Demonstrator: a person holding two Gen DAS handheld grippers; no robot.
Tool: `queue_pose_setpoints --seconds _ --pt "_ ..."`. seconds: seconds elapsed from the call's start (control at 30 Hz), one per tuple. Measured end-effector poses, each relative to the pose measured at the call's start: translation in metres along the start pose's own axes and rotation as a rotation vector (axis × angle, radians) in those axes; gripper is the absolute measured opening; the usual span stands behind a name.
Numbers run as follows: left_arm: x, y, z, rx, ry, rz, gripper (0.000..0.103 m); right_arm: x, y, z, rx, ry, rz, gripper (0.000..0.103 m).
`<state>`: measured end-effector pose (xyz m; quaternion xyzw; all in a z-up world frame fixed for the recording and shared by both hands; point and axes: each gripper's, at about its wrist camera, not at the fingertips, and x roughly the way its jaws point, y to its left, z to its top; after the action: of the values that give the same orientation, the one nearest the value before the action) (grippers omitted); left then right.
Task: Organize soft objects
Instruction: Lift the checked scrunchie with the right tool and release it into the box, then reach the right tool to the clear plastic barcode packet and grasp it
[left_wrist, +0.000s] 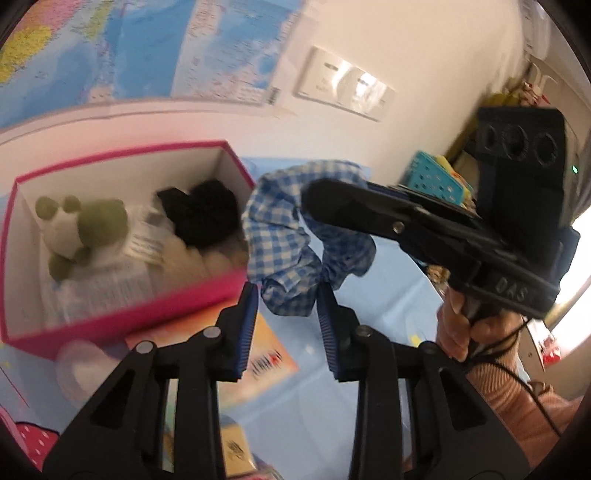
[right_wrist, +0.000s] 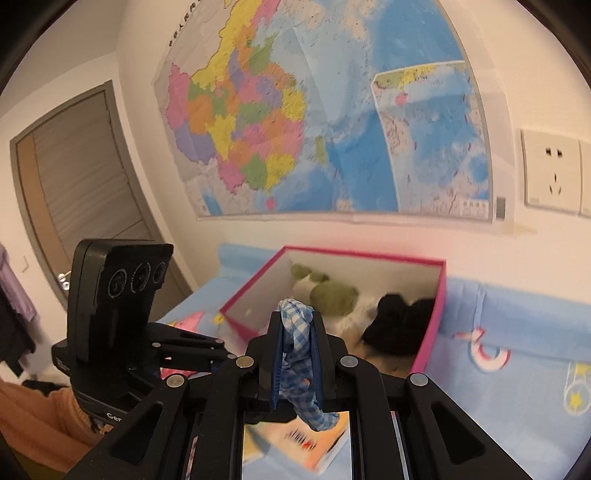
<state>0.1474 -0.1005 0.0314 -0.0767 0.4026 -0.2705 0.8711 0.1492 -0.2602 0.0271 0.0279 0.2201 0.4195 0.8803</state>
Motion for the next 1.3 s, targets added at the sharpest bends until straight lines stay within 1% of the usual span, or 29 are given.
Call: queue_pose_setpoints --seconds 0.13,0.2,0.47,0.5,0.57,0.63,0.67,0.73,0.8,0.93,1.0,1.03,1.1,1.13,1.2,1.3 --pt "0.013 0.012 0.017 -0.034 0.010 0.023 0.035 0.017 -0.011 0.012 0.006 0.010 -0.019 0.013" --pt "0.022 0.017 0.023 -0.051 0.022 0.052 0.035 0.026 -0.017 0.015 0.013 0.019 -0.032 0.013" --pt "0.046 0.026 0.029 -0.072 0.050 0.107 0.035 0.060 -0.040 0.014 0.041 0.078 -0.073 0.016" --pt "0.048 0.027 0.028 -0.071 0.053 0.117 0.035 0.063 -0.042 0.012 0.044 0.087 -0.089 0.018" --pt "0.051 0.030 0.025 -0.071 0.059 0.130 0.035 0.067 -0.045 0.009 0.046 0.096 -0.124 0.026" --pt "0.052 0.032 0.023 -0.071 0.065 0.131 0.036 0.068 -0.047 0.005 0.047 0.102 -0.163 0.031" --pt "0.051 0.033 0.021 -0.070 0.064 0.134 0.036 0.068 -0.048 0.005 0.049 0.102 -0.180 0.036" --pt "0.049 0.033 0.017 -0.064 0.057 0.141 0.036 0.066 -0.050 0.003 0.058 0.100 -0.222 0.040" --pt "0.044 0.032 0.014 -0.056 0.044 0.147 0.036 0.063 -0.051 0.002 0.062 0.094 -0.241 0.041" --pt "0.025 0.026 0.002 -0.008 0.007 0.154 0.036 0.051 -0.043 -0.001 0.049 0.075 -0.235 0.042" --pt "0.011 0.022 -0.005 0.013 -0.015 0.146 0.037 0.041 -0.036 -0.006 0.050 0.060 -0.207 0.042" --pt "0.001 0.020 -0.010 0.030 -0.035 0.140 0.039 0.037 -0.032 -0.007 0.050 0.055 -0.192 0.042" --pt "-0.015 0.016 -0.017 0.047 -0.071 0.146 0.044 0.026 -0.025 -0.012 0.055 0.045 -0.147 0.044" --pt "-0.024 0.015 -0.022 0.057 -0.089 0.148 0.045 0.020 -0.021 -0.017 0.063 0.041 -0.112 0.047" --pt "-0.038 0.015 -0.030 0.062 -0.111 0.138 0.046 0.011 -0.013 -0.026 0.078 0.035 -0.052 0.048" --pt "-0.058 0.018 -0.044 0.063 -0.141 0.145 0.046 0.003 0.001 -0.045 0.093 0.052 0.024 0.050"
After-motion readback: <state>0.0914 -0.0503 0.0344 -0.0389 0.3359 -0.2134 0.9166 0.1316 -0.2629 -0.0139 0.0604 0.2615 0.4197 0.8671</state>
